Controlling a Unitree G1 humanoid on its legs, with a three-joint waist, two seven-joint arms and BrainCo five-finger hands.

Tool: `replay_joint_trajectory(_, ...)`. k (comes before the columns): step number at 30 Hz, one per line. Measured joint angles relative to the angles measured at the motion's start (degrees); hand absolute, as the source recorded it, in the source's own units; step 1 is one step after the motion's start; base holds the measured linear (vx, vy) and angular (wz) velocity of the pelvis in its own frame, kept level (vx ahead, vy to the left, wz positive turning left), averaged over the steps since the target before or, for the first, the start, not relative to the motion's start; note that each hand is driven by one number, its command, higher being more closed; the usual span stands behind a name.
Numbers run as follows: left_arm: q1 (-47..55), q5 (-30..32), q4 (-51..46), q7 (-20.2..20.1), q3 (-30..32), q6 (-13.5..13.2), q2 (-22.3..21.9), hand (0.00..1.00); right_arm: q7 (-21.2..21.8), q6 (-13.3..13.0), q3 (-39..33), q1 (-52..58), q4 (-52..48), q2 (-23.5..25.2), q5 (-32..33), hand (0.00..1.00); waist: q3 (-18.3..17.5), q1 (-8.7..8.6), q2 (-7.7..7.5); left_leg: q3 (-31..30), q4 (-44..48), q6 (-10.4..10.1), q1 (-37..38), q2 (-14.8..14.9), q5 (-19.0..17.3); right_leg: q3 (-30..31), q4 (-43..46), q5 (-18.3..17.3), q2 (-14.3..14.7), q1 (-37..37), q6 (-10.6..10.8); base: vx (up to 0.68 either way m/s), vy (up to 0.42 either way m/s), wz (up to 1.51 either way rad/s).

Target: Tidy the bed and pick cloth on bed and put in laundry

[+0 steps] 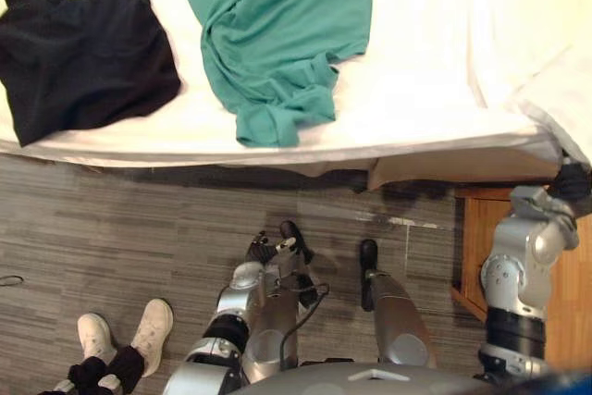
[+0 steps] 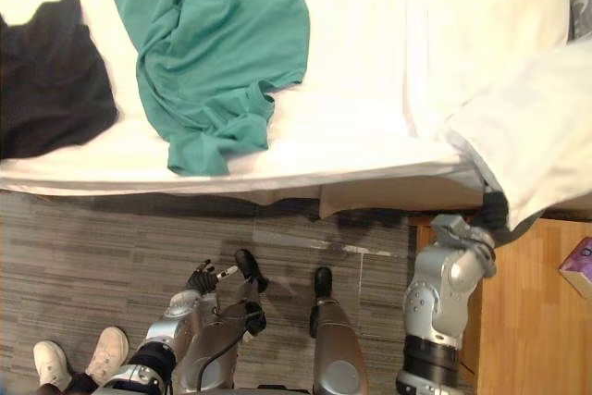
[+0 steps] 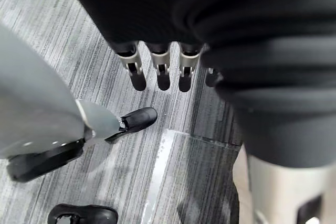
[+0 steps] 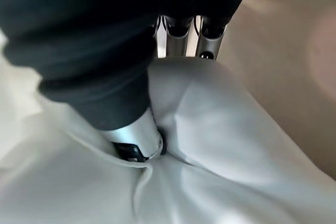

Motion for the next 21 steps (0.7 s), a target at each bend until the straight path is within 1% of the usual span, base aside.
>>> replay_joint_trajectory(1, 0.82, -0.02, 0.37, -0.41, 0.88, -0.01, -0.49, 0.0, 3.64, -1.25, 0.28, 1.59, 0.67, 1.1, 4.67, 0.0, 0.0, -0.16, 0.0, 0.4, 0.02, -0.05, 1.05, -0.17, -0.4, 0.11, 0.29, -0.46, -0.13, 0.65, 0.05, 0.09, -0.026, -0.1)
replay_joint_trajectory(2, 1.06, -0.02, 0.64, -0.65, 1.44, -0.07, -0.75, 0.0, 4.77, -1.66, 0.36, 2.16, 0.88, 1.54, 6.37, 0.0, -0.01, -0.21, 0.02, 0.6, 0.1, -0.12, 1.41, -0.2, -0.58, 0.16, 0.29, -0.55, -0.18, 0.96, 0.07, 0.16, -0.044, -0.14)
replay_joint_trajectory(3, 1.64, -0.08, 1.42, -0.93, 2.15, -0.24, -1.24, 0.0, 7.21, -2.78, 0.77, 3.75, 1.46, 2.62, 9.79, 0.0, -0.02, -0.49, 0.02, 0.91, 1.1, -0.22, 2.04, -0.1, -1.51, 0.47, 0.27, -0.81, -0.29, 1.77, 0.04, 0.17, -0.048, -0.12)
replay_joint_trajectory(4, 2.48, -0.08, 1.4, -1.15, 2.19, -0.68, -1.5, 0.0, 8.53, -3.38, 0.93, 5.03, 2.0, 3.5, 11.76, 0.0, -0.02, -0.98, 0.02, 1.13, 2.08, -0.2, 2.4, -0.01, -2.39, 0.73, 0.26, -1.08, -0.46, 2.35, 0.18, 0.18, -0.047, -0.12)
replay_joint_trajectory(5, 2.75, -0.08, 1.41, -1.22, 2.19, -0.74, -1.62, 0.0, 9.03, -3.78, 0.94, 5.48, 2.33, 3.79, 12.6, 0.0, -0.02, -1.12, 0.02, 1.27, 2.31, -0.21, 2.61, 0.02, -2.66, 0.85, 0.23, -1.12, -0.49, 2.58, 0.22, 0.16, -0.032, -0.18)
replay_joint_trajectory(6, 3.38, -0.08, 1.43, -1.95, 2.24, -0.83, -1.99, 0.0, 9.42, -4.87, 1.04, 7.25, 3.59, 4.14, 14.11, 0.0, -0.13, -1.16, -0.01, 2.02, 3.06, -0.34, 3.27, 0.12, -3.58, 1.57, 0.23, -1.28, -0.54, 3.15, 0.4, 0.15, -0.02, -0.26)
replay_joint_trajectory(8, 4.01, -0.1, 1.4, -3.12, 3.28, -1.16, -2.42, 0.0, 7.71, -6.24, 0.86, 9.55, 5.24, 4.11, 14.54, 0.0, -0.23, -1.94, 0.0, 2.39, 4.37, -0.38, 3.5, 0.33, -4.78, 1.81, 0.17, -1.37, -0.71, 3.59, 0.54, 0.13, -0.017, -0.18)
replay_joint_trajectory(9, 4.26, -0.1, 1.41, -3.35, 4.14, -1.18, -2.66, 0.0, 6.16, -6.74, 0.35, 10.64, 5.88, 4.08, 14.48, 0.0, -0.23, -2.84, 0.0, 2.39, 4.89, -0.39, 3.66, 0.36, -5.32, 1.8, 0.11, -1.47, -0.86, 3.98, 0.72, 0.13, -0.018, -0.08)
replay_joint_trajectory(10, 4.59, -0.1, 1.43, -3.57, 4.42, -1.23, -2.72, 0.0, 2.47, -6.78, -0.33, 12.62, 6.49, 4.01, 13.82, 0.0, -0.24, -3.67, -0.02, 2.63, 5.52, -0.53, 4.34, 0.47, -6.07, 1.81, 0.01, -1.49, -0.95, 4.73, 0.74, 0.15, -0.017, -0.13)
replay_joint_trajectory(11, 4.85, -0.1, 1.44, -3.87, 4.43, -1.45, -2.74, 0.0, -1.57, -7.77, -0.45, 13.72, 7.06, 3.95, 12.05, 0.0, -0.28, -4.0, -0.08, 2.94, 6.15, -0.71, 4.96, 0.72, -6.77, 1.82, -0.1, -1.49, -0.92, 5.4, 0.75, 0.14, -0.015, -0.17)
replay_joint_trajectory(13, 5.28, -0.09, 1.51, -4.75, 4.49, -1.99, -2.86, 0.0, -5.76, -9.39, -2.02, 14.73, 7.04, 3.96, 10.63, 0.0, -1.02, -4.05, -0.15, 3.63, 6.84, -0.9, 5.1, 0.94, -7.55, 1.84, -0.42, -1.49, -0.93, 5.65, 0.75, 0.09, -0.01, -0.15)
replay_joint_trajectory(14, 5.5, -0.07, 1.7, -4.91, 4.85, -2.24, -3.02, 0.0, -9.14, -11.12, -3.4, 15.41, 7.03, 4.0, 9.54, 0.0, -1.64, -4.13, -0.27, 3.73, 7.19, -0.98, 5.11, 1.04, -8.0, 1.84, -1.24, -1.49, -0.97, 6.11, 0.76, 0.09, -0.011, -0.09)
replay_joint_trajectory(15, 5.5, -0.06, 1.8, -4.93, 5.06, -2.24, -3.08, 0.0, -10.68, -11.8, -3.95, 15.56, 7.04, 4.03, 8.93, 0.0, -1.69, -4.16, -0.31, 3.73, 7.45, -1.01, 5.19, 1.14, -8.21, 1.83, -1.46, -1.49, -0.97, 6.4, 0.76, 0.09, -0.012, -0.03)
replay_joint_trajectory(16, 5.54, -0.03, 2.36, -5.13, 5.93, -2.28, -3.36, 0.0, -14.18, -13.51, -5.45, 16.13, 6.88, 4.09, 7.54, 0.0, -1.81, -4.2, -0.52, 3.72, 8.16, -1.13, 5.63, 1.39, -8.77, 1.78, -1.79, -1.48, -0.96, 7.28, 0.76, 0.07, -0.008, -0.02)
replay_joint_trajectory(18, 6.88, 0.09, 2.41, -5.63, 6.35, -2.79, -3.47, 0.0, -17.86, -15.41, -5.89, 17.35, 5.13, 4.02, 6.03, 0.0, -2.5, -4.2, -0.96, 3.6, 8.73, -1.39, 6.54, 1.72, -9.42, 1.67, -1.99, -1.48, -0.85, 8.55, 0.77, 0.07, -0.01, 0.0)
replay_joint_trajectory(19, 7.3, 0.11, 2.36, -5.67, 6.33, -3.22, -3.49, 0.0, -18.25, -16.22, -5.87, 17.78, 3.23, 3.99, 5.46, 1.0, -2.61, -4.21, -1.01, 3.36, 8.72, -1.5, 7.19, 1.72, -9.58, 1.52, -2.11, -1.48, -0.85, 9.34, 0.76, 0.07, -0.009, 0.05)
replay_joint_trajectory(20, 7.54, 0.33, 2.38, -5.67, 6.35, -3.4, -3.72, 0.0, -18.44, -17.13, -5.29, 17.87, -0.2, 3.93, 3.59, 1.0, -3.09, -4.22, -1.05, 3.09, 8.82, -1.63, 7.63, 1.76, -9.92, 1.2, -2.12, -1.5, -0.88, 9.97, 0.81, 0.05, -0.005, 0.07)
replay_joint_trajectory(21, 7.54, 0.63, 2.38, -5.65, 6.36, -3.41, -3.76, 0.0, -18.29, -17.36, -4.84, 17.87, -1.67, 3.89, 2.83, 1.0, -3.29, -4.22, -1.1, 2.89, 8.93, -1.7, 7.69, 1.76, -10.12, 0.91, -2.12, -1.59, -0.95, 10.18, 0.96, 0.04, 0.0, 0.18)
